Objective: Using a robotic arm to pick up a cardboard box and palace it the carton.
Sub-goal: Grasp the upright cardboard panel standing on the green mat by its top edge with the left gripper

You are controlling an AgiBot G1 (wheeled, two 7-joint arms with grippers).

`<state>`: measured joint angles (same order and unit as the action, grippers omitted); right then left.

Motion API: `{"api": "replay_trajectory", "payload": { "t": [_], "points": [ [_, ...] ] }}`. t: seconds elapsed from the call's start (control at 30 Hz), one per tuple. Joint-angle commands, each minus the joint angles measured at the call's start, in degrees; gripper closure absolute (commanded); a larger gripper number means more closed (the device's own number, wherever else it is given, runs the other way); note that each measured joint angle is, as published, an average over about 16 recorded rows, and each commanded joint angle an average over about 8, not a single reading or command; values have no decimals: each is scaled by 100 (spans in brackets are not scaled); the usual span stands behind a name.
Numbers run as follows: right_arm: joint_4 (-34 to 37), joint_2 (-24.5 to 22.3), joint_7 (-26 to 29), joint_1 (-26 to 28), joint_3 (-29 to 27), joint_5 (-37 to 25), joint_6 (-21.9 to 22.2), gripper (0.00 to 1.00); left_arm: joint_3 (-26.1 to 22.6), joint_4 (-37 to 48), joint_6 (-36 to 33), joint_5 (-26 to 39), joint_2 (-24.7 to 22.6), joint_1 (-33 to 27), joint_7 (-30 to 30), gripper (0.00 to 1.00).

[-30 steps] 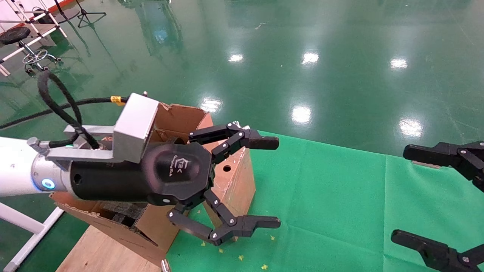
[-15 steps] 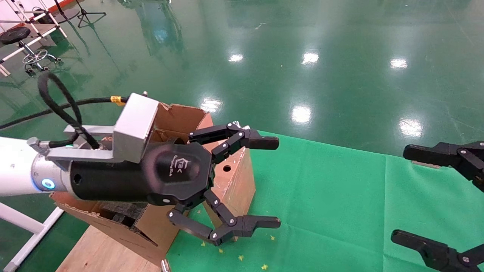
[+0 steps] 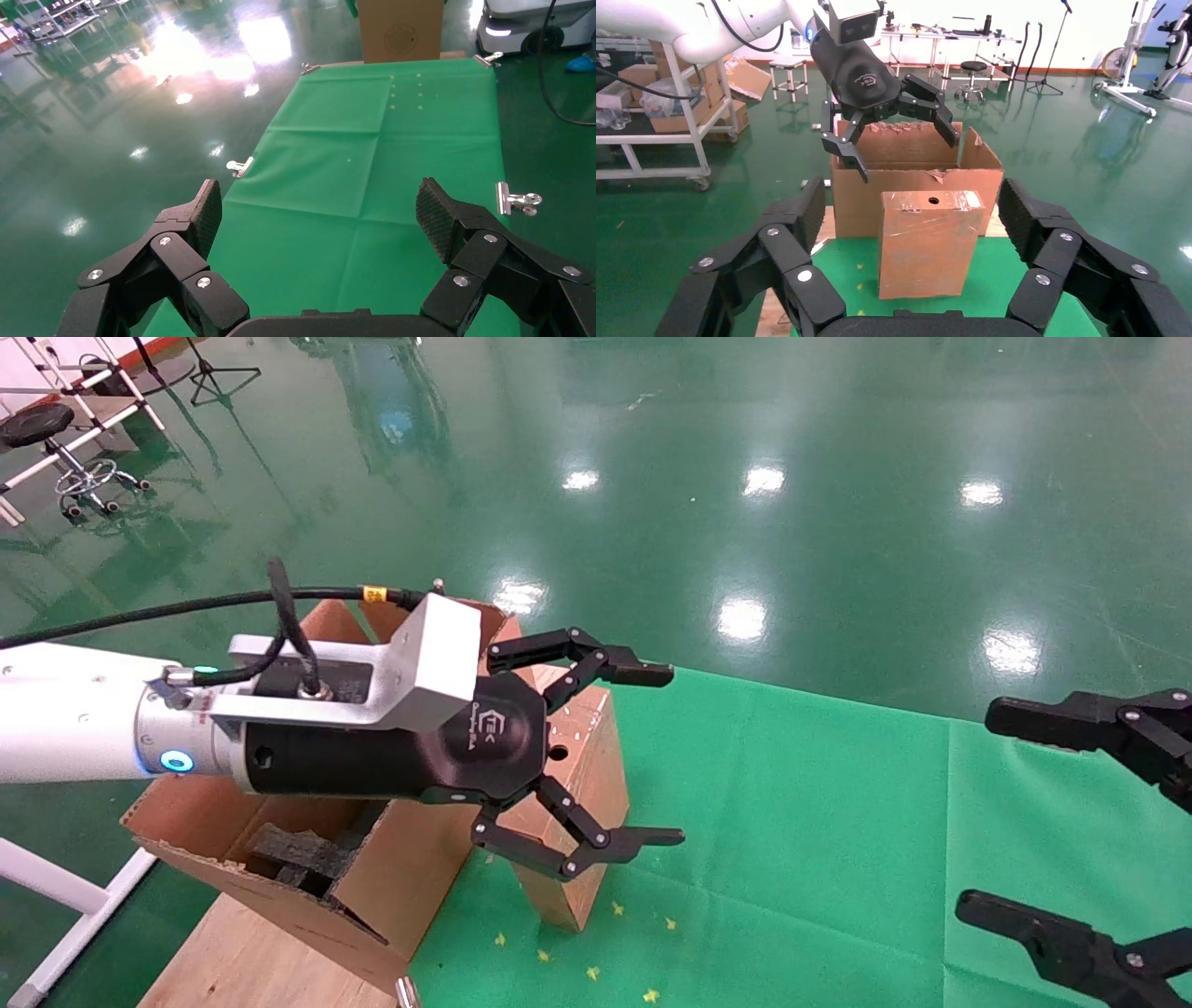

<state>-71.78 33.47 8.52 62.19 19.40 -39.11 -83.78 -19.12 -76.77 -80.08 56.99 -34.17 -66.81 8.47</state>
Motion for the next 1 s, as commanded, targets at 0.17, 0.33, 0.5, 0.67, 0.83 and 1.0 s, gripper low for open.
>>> {"api": "replay_trajectory", "payload": {
  "t": [0.17,0.33,0.5,0.67,0.83,1.0],
  "points": [
    [1,-1,0,0,0,0,1,100,-171,15,136,399,-26,-131,206,0],
    [1,-1,0,0,0,0,1,100,-631,-8,389,1482,-168,-583,1173,0],
    [1,-1,0,0,1,0,1,100,-1055,-1,397,2485,-318,-1188,2558,0],
    [1,-1,-1,0,1,0,1,100,-1323,2,195,3231,-352,-1706,3936,0],
    [1,-1,-1,0,1,0,1,100,-1478,-22,-8,3717,-378,-2037,4960,0],
    [1,-1,-1,0,1,0,1,100,-1592,-44,-154,3932,-453,-2139,5477,0]
  ]
}}
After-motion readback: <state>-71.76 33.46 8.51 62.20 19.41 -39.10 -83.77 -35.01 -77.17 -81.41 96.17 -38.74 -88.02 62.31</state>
